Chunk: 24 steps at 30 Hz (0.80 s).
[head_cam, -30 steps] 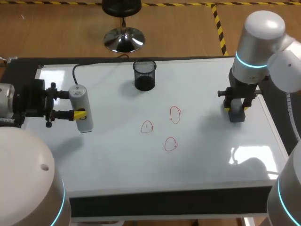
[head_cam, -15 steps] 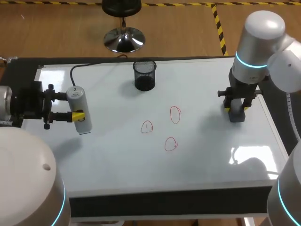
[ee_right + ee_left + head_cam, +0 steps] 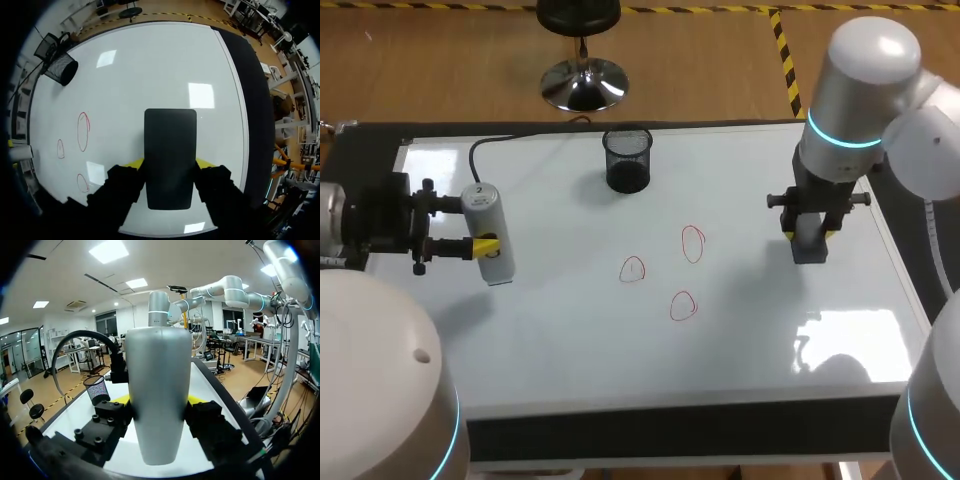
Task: Pick up the inspection probe, press it on each red-marked spot on the whiteboard one by one, put down the probe, pick up the eraser, and wipe off all the red marks.
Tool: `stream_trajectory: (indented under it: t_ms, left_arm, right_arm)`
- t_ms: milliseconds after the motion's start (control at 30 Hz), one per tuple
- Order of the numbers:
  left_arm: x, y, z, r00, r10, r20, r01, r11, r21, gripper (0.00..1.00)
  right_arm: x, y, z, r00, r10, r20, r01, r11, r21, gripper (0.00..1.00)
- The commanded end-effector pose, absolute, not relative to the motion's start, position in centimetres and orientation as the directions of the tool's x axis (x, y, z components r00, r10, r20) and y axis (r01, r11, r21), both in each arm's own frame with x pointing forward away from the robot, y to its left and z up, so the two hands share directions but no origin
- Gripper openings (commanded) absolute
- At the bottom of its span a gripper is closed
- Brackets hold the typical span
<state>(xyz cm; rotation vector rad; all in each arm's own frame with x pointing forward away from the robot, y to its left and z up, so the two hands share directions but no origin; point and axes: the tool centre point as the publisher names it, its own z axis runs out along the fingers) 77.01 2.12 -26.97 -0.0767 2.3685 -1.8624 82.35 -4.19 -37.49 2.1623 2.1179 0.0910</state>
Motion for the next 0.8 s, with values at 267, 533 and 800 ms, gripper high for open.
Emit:
stream_trajectory:
  t_ms: [267,533,800]
  left_arm:
    - [76.9,2.1,-26.9,-0.99,-0.121,-0.071,0.041,0.238,-0.97,0.0]
    - [76.9,2.1,-26.9,-0.99,-0.121,-0.071,0.041,0.238,-0.97,0.0]
    - [76.9,2.1,-26.9,-0.99,-0.121,-0.071,0.041,0.238,-0.97,0.0]
  right_arm:
    - [76.8,-1.1,-35.4,0.03,0.998,-0.052,0.991,-0.023,0.135,0.0]
    - [76.1,-0.7,-35.2,0.004,0.999,-0.035,0.99,0.001,0.14,0.0]
    - [76.1,-0.7,-35.2,0.004,0.999,-0.035,0.99,0.001,0.14,0.0]
